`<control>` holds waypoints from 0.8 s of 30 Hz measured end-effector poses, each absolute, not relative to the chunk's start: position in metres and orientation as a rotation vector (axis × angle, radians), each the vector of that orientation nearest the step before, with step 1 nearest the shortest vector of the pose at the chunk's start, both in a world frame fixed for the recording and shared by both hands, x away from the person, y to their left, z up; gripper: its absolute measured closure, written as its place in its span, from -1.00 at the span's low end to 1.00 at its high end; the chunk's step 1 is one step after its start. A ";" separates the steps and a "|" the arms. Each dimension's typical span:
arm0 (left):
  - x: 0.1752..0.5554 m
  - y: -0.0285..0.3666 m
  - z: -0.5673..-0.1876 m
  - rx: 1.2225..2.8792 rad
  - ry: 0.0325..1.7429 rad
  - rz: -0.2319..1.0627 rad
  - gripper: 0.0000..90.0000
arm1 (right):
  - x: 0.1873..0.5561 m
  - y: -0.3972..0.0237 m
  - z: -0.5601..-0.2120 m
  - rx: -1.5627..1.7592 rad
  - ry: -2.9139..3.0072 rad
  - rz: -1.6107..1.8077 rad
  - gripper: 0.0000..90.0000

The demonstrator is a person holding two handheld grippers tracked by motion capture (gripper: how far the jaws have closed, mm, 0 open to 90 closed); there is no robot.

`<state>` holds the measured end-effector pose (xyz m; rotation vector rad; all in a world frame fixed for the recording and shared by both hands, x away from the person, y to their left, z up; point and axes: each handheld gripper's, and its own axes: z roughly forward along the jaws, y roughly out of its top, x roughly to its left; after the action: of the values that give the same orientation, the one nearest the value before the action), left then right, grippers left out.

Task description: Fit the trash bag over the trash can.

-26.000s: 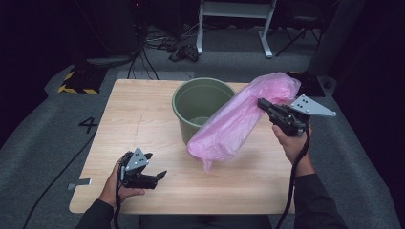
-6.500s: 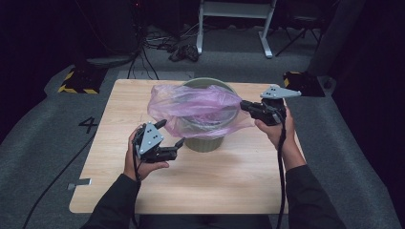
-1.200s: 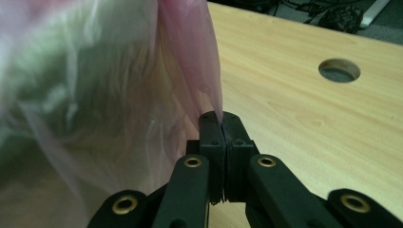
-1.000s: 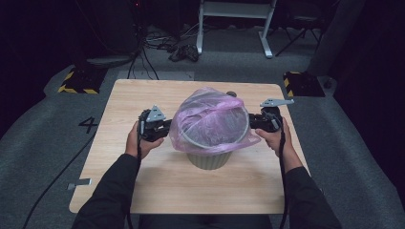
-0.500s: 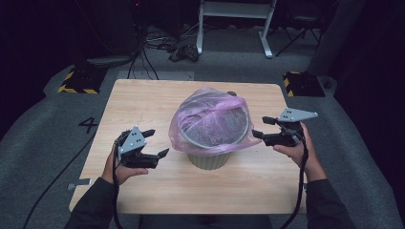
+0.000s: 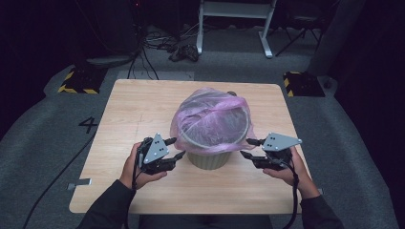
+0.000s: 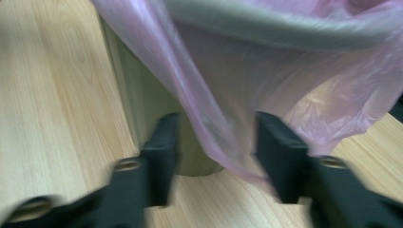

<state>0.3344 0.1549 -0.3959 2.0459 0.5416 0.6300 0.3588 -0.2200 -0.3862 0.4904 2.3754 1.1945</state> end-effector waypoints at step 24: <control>0.350 0.162 -0.442 2.203 0.528 0.549 0.99 | 0.382 -0.220 -0.449 0.639 2.617 1.070 0.85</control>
<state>0.3496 0.1622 -0.4420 2.2027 0.5278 0.5495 0.3817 -0.2201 -0.4487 0.6393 2.6174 1.0698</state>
